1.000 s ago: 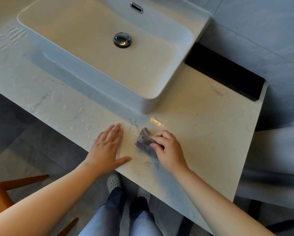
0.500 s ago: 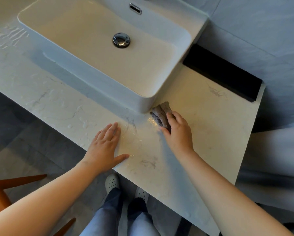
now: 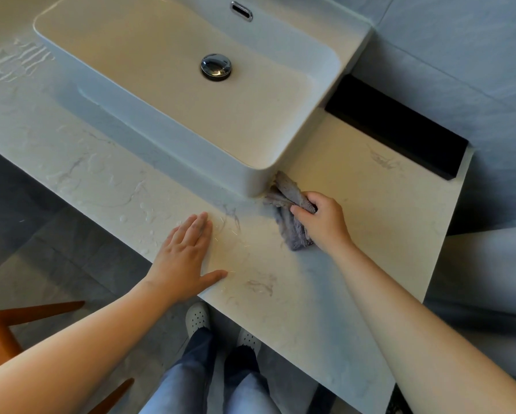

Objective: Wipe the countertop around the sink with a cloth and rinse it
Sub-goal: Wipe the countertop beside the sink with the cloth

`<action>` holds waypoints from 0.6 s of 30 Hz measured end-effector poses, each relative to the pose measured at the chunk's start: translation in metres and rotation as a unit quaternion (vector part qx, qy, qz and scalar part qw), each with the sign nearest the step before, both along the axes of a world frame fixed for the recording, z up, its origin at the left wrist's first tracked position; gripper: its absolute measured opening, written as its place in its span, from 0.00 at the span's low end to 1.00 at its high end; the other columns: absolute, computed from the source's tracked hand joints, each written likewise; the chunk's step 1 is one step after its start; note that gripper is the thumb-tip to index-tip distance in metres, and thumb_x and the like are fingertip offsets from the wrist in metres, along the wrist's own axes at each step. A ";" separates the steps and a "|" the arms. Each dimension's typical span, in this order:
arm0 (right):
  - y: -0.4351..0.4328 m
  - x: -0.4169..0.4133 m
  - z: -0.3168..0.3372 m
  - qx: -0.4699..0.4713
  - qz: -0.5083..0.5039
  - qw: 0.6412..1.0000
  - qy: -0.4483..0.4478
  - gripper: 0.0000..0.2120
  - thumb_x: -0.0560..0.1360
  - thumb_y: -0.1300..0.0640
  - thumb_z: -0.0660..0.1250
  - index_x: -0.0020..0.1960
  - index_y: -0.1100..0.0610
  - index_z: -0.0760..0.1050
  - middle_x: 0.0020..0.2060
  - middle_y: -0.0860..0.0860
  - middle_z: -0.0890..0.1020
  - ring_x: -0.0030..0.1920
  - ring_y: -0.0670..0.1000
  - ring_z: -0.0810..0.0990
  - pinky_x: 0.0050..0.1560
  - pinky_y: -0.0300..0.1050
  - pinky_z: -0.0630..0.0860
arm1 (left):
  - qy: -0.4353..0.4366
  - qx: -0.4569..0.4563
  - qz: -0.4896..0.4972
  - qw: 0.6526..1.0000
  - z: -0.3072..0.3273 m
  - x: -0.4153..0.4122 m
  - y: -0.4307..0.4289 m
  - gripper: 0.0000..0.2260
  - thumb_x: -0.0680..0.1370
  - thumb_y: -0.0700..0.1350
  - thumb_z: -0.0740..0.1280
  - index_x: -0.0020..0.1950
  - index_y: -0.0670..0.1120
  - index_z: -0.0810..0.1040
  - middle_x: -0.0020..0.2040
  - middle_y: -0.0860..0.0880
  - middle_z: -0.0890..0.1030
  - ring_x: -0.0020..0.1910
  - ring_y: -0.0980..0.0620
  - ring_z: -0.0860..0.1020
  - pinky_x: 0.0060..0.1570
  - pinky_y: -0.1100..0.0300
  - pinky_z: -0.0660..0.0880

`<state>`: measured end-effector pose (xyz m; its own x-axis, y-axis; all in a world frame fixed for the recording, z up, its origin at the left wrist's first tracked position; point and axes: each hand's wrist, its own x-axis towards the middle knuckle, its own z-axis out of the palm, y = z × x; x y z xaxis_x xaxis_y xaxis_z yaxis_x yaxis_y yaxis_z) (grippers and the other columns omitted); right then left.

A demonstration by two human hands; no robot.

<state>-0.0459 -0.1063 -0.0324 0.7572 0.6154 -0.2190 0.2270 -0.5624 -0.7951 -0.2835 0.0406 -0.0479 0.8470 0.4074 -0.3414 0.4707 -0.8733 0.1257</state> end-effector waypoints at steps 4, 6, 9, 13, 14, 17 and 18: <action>-0.009 0.011 0.005 -0.021 -0.029 0.999 0.038 0.08 0.73 0.57 0.69 0.51 0.57 0.79 0.46 0.55 0.83 0.47 0.58 0.80 0.46 0.44 0.74 | 0.004 0.003 -0.005 1.000 0.000 0.000 0.000 0.49 0.64 0.74 0.38 0.77 0.45 0.38 0.77 0.48 0.36 0.76 0.48 0.37 0.72 0.54 0.38; -0.015 0.012 0.001 -0.078 -0.047 0.988 -0.128 0.17 0.74 0.54 0.69 0.61 0.57 0.75 0.56 0.53 0.79 0.58 0.55 0.76 0.54 0.41 0.70 | -0.001 0.002 -0.004 1.000 0.000 -0.001 0.000 0.48 0.65 0.74 0.39 0.77 0.45 0.39 0.77 0.48 0.37 0.76 0.48 0.38 0.72 0.55 0.37; -0.017 0.003 -0.002 -0.078 -0.006 0.979 -0.189 0.23 0.73 0.50 0.70 0.65 0.60 0.74 0.59 0.55 0.76 0.60 0.55 0.73 0.59 0.45 0.71 | -0.004 0.002 -0.004 1.000 0.000 -0.001 0.000 0.48 0.66 0.74 0.40 0.77 0.45 0.39 0.77 0.48 0.37 0.76 0.48 0.38 0.70 0.55 0.36; -0.020 -0.014 -0.015 -0.083 0.053 0.952 -0.291 0.28 0.61 0.50 0.79 0.57 0.61 0.77 0.53 0.57 0.77 0.52 0.59 0.76 0.52 0.52 0.75 | -0.007 -0.002 -0.001 1.000 -0.002 -0.001 0.000 0.48 0.66 0.74 0.41 0.77 0.45 0.40 0.77 0.48 0.37 0.76 0.49 0.38 0.70 0.55 0.36; -0.020 -0.018 -0.018 -0.089 0.066 0.945 -0.309 0.27 0.60 0.51 0.80 0.55 0.61 0.78 0.52 0.56 0.77 0.50 0.59 0.77 0.50 0.52 0.75 | -0.006 -0.001 -0.002 1.000 -0.002 -0.001 0.000 0.48 0.66 0.74 0.41 0.77 0.45 0.40 0.77 0.48 0.38 0.76 0.49 0.38 0.70 0.55 0.36; -0.018 -0.024 -0.026 -0.078 0.076 0.931 -0.347 0.18 0.62 0.57 0.79 0.50 0.60 0.81 0.49 0.56 0.79 0.45 0.59 0.79 0.45 0.50 0.76 | -0.009 0.000 -0.001 1.000 -0.002 -0.001 0.000 0.48 0.66 0.74 0.41 0.77 0.45 0.40 0.77 0.48 0.38 0.76 0.48 0.38 0.70 0.55 0.36; -0.016 -0.023 -0.028 -0.070 0.067 0.933 -0.347 0.15 0.63 0.59 0.77 0.48 0.60 0.82 0.48 0.56 0.80 0.44 0.59 0.79 0.44 0.50 0.77 | -0.009 -0.001 -0.002 1.000 -0.002 -0.001 0.000 0.48 0.66 0.74 0.42 0.77 0.45 0.40 0.77 0.48 0.38 0.76 0.48 0.38 0.70 0.55 0.36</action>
<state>-0.0690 -0.1223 -0.0603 0.6648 0.7172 0.2090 0.7355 -0.5793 -0.3514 -0.2844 0.0404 -0.0499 0.8544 0.4040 -0.3267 0.4655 -0.8745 0.1360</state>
